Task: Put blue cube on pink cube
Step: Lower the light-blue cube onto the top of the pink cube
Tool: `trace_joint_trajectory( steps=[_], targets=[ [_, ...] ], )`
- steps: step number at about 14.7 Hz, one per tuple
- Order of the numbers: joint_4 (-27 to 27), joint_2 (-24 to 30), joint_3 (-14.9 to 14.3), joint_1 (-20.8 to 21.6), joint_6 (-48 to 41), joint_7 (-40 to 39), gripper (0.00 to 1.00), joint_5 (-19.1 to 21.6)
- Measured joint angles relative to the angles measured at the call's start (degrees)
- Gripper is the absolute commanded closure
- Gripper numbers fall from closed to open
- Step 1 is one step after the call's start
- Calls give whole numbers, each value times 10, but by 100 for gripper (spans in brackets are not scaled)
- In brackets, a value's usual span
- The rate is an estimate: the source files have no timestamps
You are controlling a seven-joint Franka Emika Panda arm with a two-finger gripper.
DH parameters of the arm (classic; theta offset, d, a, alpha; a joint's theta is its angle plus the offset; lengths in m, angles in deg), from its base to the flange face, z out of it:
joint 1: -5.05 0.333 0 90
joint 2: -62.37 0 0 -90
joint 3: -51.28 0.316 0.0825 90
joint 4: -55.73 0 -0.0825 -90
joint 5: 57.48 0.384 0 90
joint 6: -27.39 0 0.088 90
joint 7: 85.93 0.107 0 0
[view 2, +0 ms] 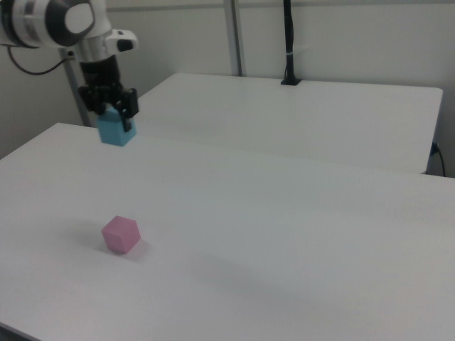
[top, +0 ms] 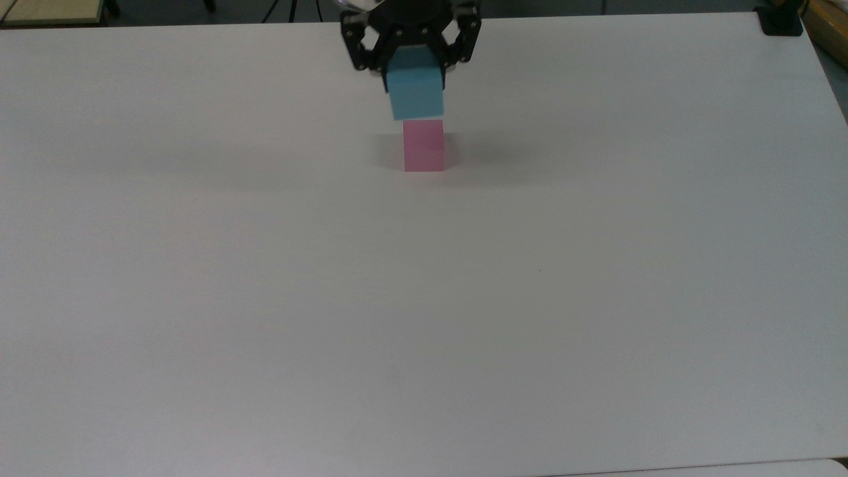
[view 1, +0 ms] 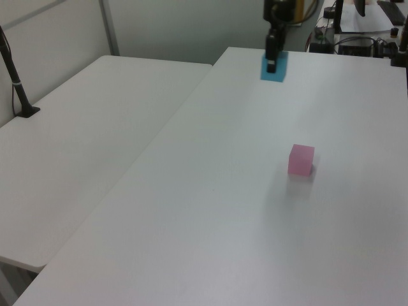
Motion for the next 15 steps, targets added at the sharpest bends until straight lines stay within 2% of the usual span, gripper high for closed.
trace_joint_trajectory(
  steps=[3,6,10,15],
  targets=[
    [-86,71,3,19,0,4,79,0],
    [-140,114,19,20,0,29,79,0],
    [-184,123,25,20,25,69,79,0],
    [-289,118,25,20,150,107,79,-13]
  ],
)
